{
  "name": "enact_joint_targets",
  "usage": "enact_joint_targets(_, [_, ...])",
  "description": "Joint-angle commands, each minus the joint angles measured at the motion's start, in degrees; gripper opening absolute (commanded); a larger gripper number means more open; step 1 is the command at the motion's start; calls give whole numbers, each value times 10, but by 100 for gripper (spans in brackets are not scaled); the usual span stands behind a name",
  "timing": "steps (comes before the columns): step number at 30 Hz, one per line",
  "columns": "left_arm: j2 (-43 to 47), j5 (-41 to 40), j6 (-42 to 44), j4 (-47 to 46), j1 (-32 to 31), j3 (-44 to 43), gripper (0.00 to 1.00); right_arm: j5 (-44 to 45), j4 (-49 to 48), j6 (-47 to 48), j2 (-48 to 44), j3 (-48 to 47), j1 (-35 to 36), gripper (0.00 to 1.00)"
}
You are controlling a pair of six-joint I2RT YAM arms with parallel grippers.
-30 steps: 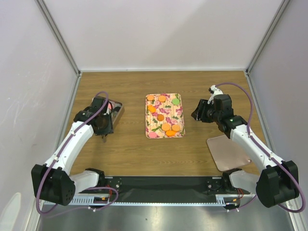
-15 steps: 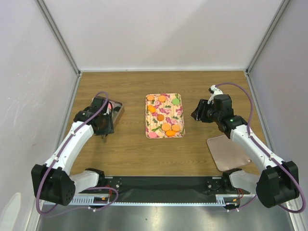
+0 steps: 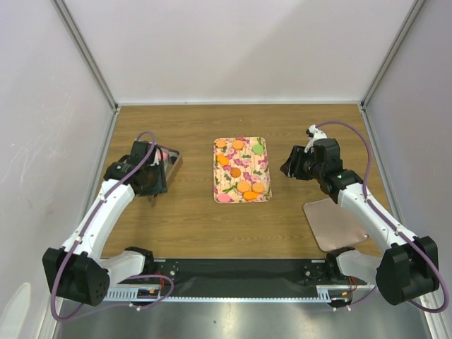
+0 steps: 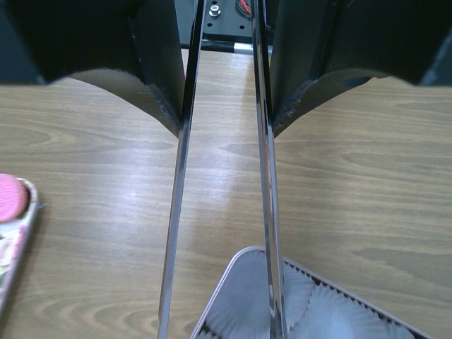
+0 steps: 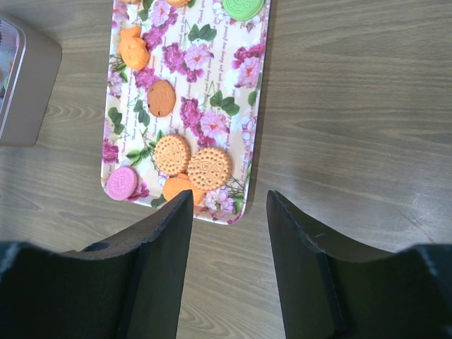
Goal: Pack the cookies
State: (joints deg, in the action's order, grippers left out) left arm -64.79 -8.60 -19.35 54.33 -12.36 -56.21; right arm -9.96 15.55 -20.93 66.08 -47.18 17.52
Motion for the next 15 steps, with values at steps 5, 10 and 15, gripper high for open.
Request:
enact_joint_targets(5, [27, 10, 5, 3, -39, -76, 50, 12, -11, 4, -3, -13, 3, 52])
enact_joint_targets(10, [13, 1, -9, -1, -100, -109, 52, 20, -11, 5, 4, -14, 3, 52])
enact_joint_targets(15, [-24, -5, -30, -20, -192, -135, 52, 31, -6, 9, 13, -17, 2, 52])
